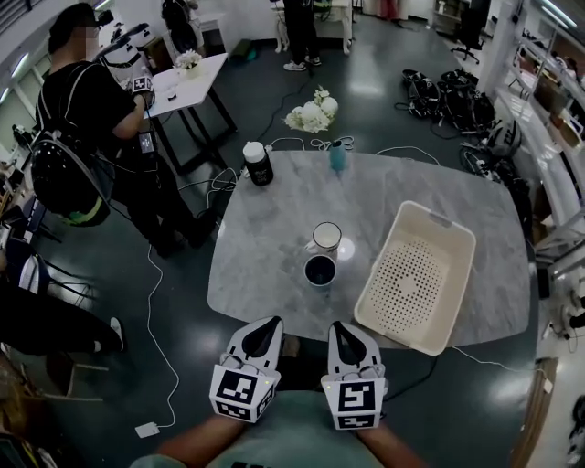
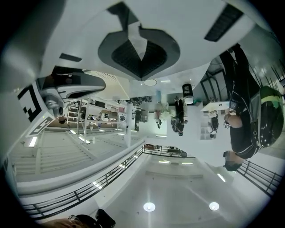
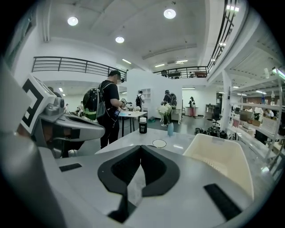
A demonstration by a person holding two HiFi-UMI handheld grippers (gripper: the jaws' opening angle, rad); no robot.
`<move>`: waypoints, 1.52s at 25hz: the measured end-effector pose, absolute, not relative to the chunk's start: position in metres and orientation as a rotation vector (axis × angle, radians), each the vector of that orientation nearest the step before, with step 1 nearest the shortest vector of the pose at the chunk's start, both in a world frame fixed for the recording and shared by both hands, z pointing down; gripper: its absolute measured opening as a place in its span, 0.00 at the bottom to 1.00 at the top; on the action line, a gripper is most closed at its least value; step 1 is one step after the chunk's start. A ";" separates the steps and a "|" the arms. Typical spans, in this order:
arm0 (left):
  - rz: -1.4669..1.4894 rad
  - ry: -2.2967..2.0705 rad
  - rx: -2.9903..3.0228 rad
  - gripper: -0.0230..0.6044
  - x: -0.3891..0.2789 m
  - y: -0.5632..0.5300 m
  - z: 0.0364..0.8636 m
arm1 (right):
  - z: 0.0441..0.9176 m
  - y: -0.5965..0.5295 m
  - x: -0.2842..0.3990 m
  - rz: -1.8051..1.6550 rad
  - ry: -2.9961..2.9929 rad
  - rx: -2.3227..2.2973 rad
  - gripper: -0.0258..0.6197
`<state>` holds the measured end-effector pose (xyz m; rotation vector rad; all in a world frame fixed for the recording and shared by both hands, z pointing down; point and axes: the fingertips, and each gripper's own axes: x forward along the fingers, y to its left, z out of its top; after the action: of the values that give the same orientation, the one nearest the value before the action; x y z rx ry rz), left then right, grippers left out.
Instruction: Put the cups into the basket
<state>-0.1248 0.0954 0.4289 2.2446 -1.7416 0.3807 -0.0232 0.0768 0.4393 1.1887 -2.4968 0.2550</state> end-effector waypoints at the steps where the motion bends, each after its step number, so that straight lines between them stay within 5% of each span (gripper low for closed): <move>1: 0.379 -1.728 2.251 0.05 -0.127 0.089 0.430 | 0.440 0.073 -0.025 0.260 -2.485 1.196 0.06; 18: 0.427 -1.496 2.397 0.05 -0.163 0.001 0.450 | 0.457 0.003 -0.069 0.349 -2.304 1.363 0.08; 29: 0.492 -1.361 2.447 0.05 -0.183 -0.032 0.483 | 0.492 -0.026 -0.090 0.467 -2.188 1.478 0.49; 38: 0.553 -1.330 2.452 0.05 -0.192 -0.053 0.508 | 0.527 -0.045 -0.094 0.497 -2.113 1.510 0.60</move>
<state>-0.1916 -0.0527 0.5083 2.4516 -1.3301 0.5530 -0.0940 -0.0453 0.5265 1.5096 -2.1130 0.4970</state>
